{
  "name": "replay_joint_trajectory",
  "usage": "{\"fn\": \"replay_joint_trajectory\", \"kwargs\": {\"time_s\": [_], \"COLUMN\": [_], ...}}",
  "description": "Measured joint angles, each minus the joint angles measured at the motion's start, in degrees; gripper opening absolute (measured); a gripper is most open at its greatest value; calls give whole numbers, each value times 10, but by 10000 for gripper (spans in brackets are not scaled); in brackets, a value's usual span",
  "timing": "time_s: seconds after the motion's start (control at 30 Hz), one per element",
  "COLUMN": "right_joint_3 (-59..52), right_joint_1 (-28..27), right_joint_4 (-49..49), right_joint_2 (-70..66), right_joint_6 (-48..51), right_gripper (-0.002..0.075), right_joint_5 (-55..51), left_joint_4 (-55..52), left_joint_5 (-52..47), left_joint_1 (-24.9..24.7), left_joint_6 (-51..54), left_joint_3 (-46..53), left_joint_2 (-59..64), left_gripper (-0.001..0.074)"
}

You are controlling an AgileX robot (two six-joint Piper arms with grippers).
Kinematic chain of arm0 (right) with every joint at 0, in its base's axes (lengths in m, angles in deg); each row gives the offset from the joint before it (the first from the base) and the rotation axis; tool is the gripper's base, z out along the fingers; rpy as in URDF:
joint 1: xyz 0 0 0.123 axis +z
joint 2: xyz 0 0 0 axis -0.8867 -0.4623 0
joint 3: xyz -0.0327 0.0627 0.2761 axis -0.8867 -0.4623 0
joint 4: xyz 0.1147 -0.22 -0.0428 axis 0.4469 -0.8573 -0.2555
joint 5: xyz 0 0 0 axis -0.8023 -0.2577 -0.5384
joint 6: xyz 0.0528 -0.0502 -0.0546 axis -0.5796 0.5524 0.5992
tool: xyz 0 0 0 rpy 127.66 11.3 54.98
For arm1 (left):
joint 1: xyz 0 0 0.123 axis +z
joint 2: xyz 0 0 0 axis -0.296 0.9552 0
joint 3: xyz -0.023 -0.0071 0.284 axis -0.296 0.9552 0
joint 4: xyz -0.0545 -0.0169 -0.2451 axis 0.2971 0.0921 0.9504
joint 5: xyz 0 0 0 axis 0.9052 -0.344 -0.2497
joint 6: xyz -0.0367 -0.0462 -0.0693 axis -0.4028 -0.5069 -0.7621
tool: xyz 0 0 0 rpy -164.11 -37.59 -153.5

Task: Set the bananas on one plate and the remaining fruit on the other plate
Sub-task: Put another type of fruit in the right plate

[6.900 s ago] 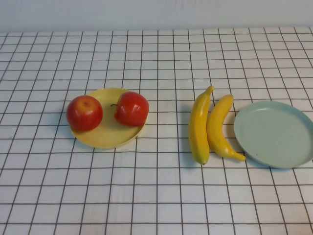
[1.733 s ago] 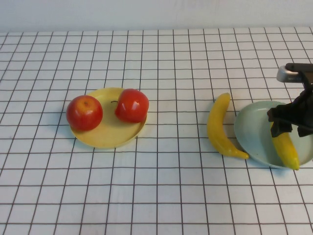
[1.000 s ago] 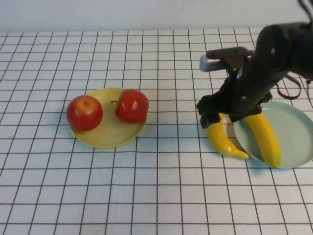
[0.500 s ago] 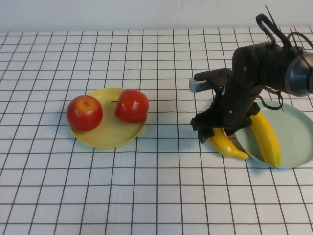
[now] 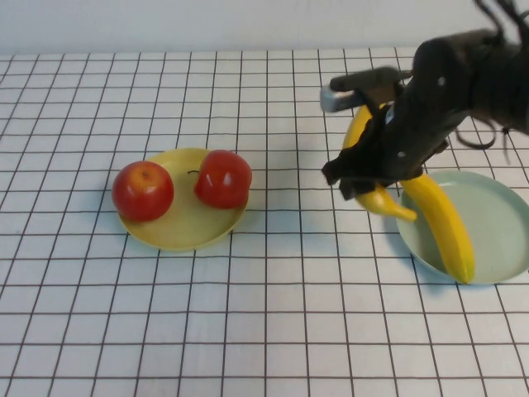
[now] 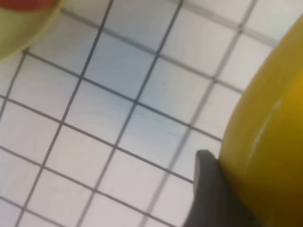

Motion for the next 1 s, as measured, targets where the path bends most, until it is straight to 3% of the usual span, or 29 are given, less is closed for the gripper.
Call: {"fn": "replay_joint_trajectory", "kwargs": {"time_s": [0.13,0.33,0.57,0.87,1.0], "right_joint_3": [-2,-78,-196,-220,-221], "right_joint_1": [-16,-87,-166,-174,-174], "right_joint_4": [-38,-52,-26,-11,-11], "right_joint_2": [73,137,138,124,105], "right_joint_6": [-4,-4,-3,11,11], "right_gripper": [317,317,317,318,385], "right_joint_5": [-37,-57,2,47,47], "left_joint_4": [0,0,0,0,0], "left_joint_5": [0,0,0,0,0], "left_joint_1": [0,0,0,0,0], "left_joint_6": [0,0,0,0,0], "left_joint_3": [0,0,0,0,0], "left_joint_2": [0,0,0,0,0], "left_gripper": [-1,-1,-1,-1,-1]}}
